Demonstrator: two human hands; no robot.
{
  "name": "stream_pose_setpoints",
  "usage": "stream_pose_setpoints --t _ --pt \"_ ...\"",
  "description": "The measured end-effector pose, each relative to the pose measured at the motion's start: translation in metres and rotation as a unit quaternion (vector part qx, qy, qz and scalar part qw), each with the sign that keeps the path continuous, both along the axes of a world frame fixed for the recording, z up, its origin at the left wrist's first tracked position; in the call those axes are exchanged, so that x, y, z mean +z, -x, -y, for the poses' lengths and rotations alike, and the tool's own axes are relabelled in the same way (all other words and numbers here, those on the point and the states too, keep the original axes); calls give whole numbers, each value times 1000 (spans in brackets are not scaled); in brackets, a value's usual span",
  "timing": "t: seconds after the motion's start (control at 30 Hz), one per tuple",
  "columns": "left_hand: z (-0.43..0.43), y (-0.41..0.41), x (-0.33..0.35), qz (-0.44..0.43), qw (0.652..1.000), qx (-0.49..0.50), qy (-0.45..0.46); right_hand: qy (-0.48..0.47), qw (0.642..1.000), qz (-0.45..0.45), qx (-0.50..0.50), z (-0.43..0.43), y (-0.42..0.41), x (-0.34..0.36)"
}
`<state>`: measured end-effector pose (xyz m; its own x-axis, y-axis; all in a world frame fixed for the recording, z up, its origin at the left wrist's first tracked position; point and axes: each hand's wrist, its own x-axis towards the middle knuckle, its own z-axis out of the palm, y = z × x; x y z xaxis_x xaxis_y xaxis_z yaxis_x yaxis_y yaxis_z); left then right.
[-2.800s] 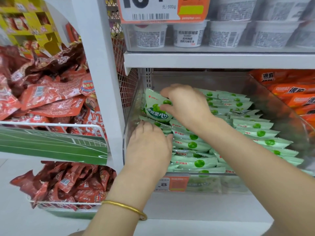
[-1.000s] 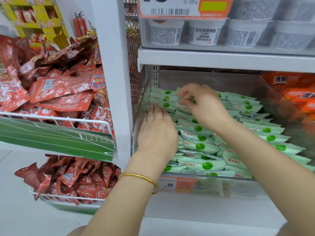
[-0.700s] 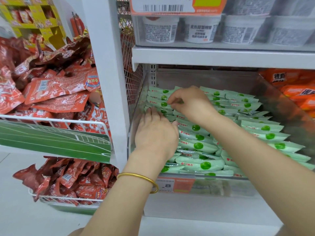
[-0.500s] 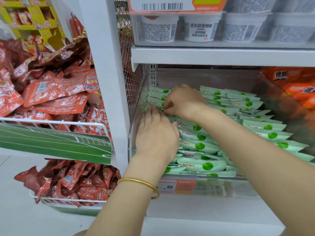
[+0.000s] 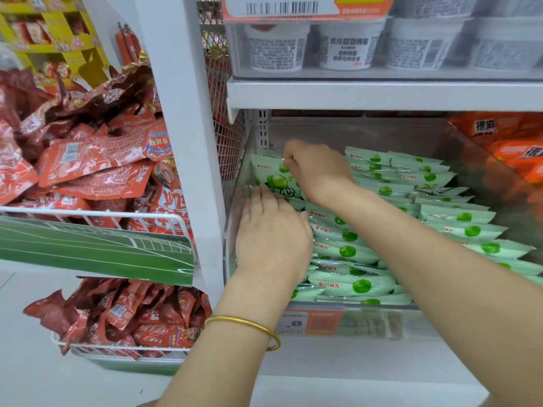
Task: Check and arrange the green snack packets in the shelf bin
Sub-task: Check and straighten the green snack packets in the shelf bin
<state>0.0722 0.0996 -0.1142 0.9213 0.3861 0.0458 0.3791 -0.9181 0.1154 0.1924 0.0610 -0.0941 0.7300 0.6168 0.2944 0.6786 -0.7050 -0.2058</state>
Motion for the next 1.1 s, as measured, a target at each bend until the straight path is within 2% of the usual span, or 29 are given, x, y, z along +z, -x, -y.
stream_pose_setpoints --t 0.1,0.3,0.4,0.5,0.67,0.8,0.93,1.1 --pt "1 1 1 -1 1000 1 5 -81 996 -19 -18 4 -1 7" --pt "0 1 0 14 1000 -5 16 -242 966 -26 -83 26 -5 17" --pt "-1 1 0 38 999 -3 33 -340 935 -41 -97 50 0 15" --pt "-1 2 1 103 991 2 82 -420 896 -108 -92 76 8 13" --pt "2 14 17 282 930 -7 235 -445 863 -235 -43 112 23 16" --pt "12 30 25 278 835 -77 468 -442 842 -307 17 121 33 16" --pt "17 34 19 261 832 -188 452 -469 808 -352 53 123 40 15" --pt "19 28 13 285 827 -183 449 -491 788 -366 70 126 41 11"
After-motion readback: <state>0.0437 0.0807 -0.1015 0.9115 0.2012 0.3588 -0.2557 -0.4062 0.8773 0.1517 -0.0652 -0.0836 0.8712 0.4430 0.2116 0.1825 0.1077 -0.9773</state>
